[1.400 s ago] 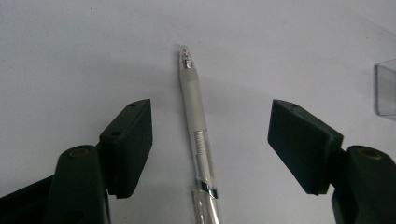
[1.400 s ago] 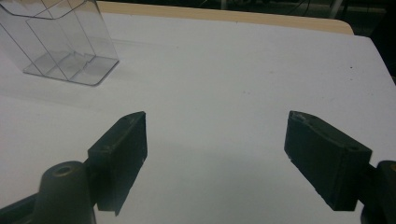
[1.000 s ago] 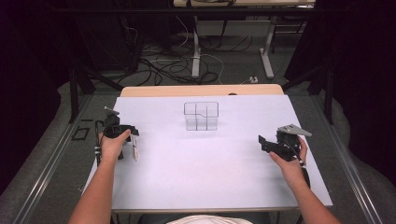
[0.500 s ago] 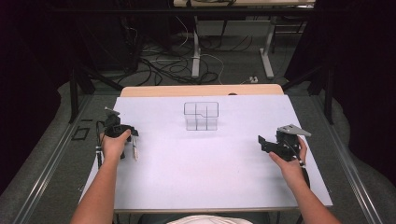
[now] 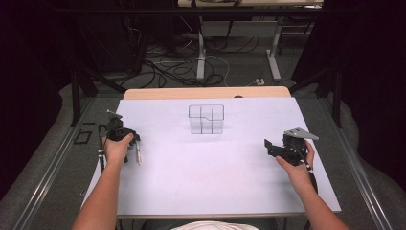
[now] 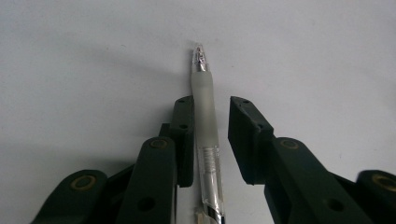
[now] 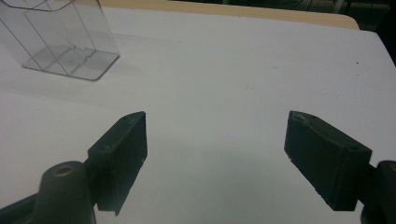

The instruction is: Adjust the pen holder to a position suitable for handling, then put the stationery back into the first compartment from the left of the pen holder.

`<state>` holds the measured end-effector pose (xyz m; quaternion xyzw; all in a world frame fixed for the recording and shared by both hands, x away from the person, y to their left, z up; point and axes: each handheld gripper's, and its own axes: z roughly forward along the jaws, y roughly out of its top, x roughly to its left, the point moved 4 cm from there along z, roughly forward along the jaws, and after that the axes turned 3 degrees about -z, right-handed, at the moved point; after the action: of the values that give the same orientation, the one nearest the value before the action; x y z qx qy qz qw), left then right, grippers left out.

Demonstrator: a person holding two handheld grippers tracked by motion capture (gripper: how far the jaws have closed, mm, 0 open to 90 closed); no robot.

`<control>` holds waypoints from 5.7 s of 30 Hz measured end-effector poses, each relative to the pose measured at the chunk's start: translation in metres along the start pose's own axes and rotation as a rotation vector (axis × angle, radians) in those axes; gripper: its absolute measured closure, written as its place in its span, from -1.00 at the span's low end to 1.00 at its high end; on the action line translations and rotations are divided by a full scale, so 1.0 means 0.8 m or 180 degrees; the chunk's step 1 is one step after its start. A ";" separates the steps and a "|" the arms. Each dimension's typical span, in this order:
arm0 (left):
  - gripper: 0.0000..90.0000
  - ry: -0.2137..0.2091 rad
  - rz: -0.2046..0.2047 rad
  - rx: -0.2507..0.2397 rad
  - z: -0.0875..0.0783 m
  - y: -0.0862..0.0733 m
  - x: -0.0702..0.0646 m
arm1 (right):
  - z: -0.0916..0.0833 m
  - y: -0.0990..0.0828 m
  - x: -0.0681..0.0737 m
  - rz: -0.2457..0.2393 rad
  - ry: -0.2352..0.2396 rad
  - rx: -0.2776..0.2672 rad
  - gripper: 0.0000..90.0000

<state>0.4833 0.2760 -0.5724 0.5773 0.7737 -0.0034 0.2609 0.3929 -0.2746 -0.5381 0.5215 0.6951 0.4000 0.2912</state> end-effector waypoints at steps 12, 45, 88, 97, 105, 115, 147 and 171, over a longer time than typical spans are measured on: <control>0.76 0.0008 -0.0017 0.0025 0.000 0.000 0.001 | 0.000 0.000 0.000 -0.0020 0.0003 -0.0001 -0.53; 0.77 -0.0224 0.0034 -0.0132 -0.019 -0.001 -0.009 | -0.001 0.001 -0.002 -0.0022 0.0014 -0.0025 -0.53; 0.77 -0.0553 0.0442 -0.1044 -0.080 -0.003 -0.059 | 0.000 0.002 -0.002 -0.0085 0.0005 -0.0027 -0.67; 0.77 -0.0624 0.0567 -0.1132 -0.086 -0.005 -0.083 | 0.003 0.000 -0.003 -0.0051 -0.0003 0.0015 -0.74; 0.77 -0.0682 0.0640 -0.1236 -0.087 -0.004 -0.107 | 0.006 -0.003 -0.002 -0.0044 -0.0033 0.0087 -0.82; 0.77 -0.0827 0.0845 -0.1371 -0.090 -0.003 -0.151 | 0.009 -0.006 -0.004 -0.0030 -0.0018 0.0149 -1.00; 0.77 -0.1057 0.1119 -0.1525 -0.079 0.017 -0.261 | 0.006 -0.005 -0.004 -0.0100 0.0022 0.0143 -1.00; 0.77 -0.1076 0.1220 -0.1718 -0.062 0.027 -0.299 | 0.005 -0.005 -0.004 -0.0105 0.0102 0.0155 -1.00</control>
<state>0.5303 0.0852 -0.4259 0.6134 0.5705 0.1545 0.5238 0.3951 -0.2771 -0.5437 0.5104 0.7177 0.3864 0.2739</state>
